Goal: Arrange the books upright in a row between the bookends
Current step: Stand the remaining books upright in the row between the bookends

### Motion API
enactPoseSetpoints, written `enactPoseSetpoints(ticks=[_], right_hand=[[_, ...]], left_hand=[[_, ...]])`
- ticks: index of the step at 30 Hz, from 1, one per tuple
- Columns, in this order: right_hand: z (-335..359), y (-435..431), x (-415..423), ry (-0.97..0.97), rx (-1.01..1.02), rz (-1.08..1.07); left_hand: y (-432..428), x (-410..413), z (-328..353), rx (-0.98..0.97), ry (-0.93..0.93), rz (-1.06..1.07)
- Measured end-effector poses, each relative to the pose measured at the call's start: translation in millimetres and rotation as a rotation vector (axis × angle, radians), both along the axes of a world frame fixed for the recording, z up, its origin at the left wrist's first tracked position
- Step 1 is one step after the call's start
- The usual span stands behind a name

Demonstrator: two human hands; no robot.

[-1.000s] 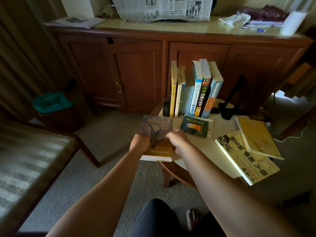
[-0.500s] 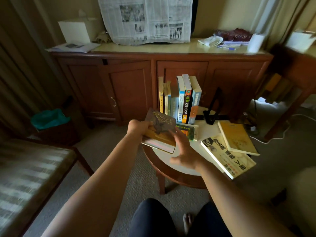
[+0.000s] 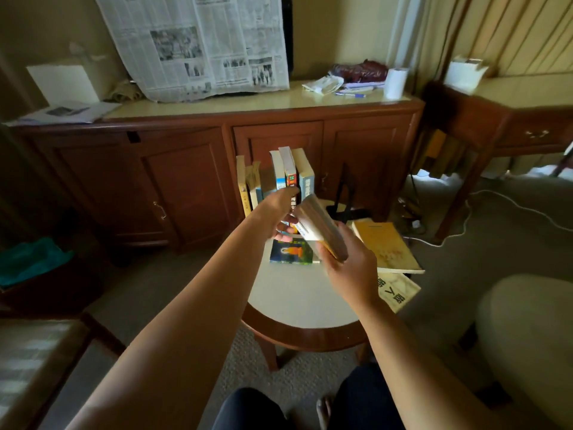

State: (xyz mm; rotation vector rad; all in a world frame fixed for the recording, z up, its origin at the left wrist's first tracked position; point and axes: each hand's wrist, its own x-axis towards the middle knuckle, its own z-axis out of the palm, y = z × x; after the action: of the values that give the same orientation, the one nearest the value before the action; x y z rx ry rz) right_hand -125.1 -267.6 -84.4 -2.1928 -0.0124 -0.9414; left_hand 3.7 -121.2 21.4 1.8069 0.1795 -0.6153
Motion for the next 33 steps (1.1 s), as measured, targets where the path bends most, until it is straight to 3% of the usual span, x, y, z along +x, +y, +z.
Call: enactPoseSetpoints(ticks=[2,5,7,11,13,18,23,29,33], right_hand=[[5,-11,4,0.006,0.092,-0.081],[13,-24,17,0.011,0.155,-0.211],[20,-32,33,0.062,0.212,-0.302],[26,-49,84,0.139,0.24,-0.355],[24,-54,115,0.171,0.249,-0.354],[21,-53,183,0.211,0.204,-0.33],[20,-48,231,0.261,0.079,-0.29],[12,-47,249,0.409,0.231,-0.138],[6,-46,244,0.472,0.212,0.02]], left_hand=[[-20,16,0,0.068,-0.13,-0.031],[-43,48,-13,0.628,-0.682,-0.179],[-51,67,-23,0.861,-0.984,-0.243],[-48,115,-39,1.211,-1.156,-0.507],[-44,134,-50,1.198,-1.139,-0.529],[-42,145,-74,0.903,-1.126,-0.377],[-45,149,-85,0.867,-1.109,-0.321],[-45,150,-90,0.814,-1.132,-0.287],[-41,151,-94,0.808,-1.122,-0.265]])
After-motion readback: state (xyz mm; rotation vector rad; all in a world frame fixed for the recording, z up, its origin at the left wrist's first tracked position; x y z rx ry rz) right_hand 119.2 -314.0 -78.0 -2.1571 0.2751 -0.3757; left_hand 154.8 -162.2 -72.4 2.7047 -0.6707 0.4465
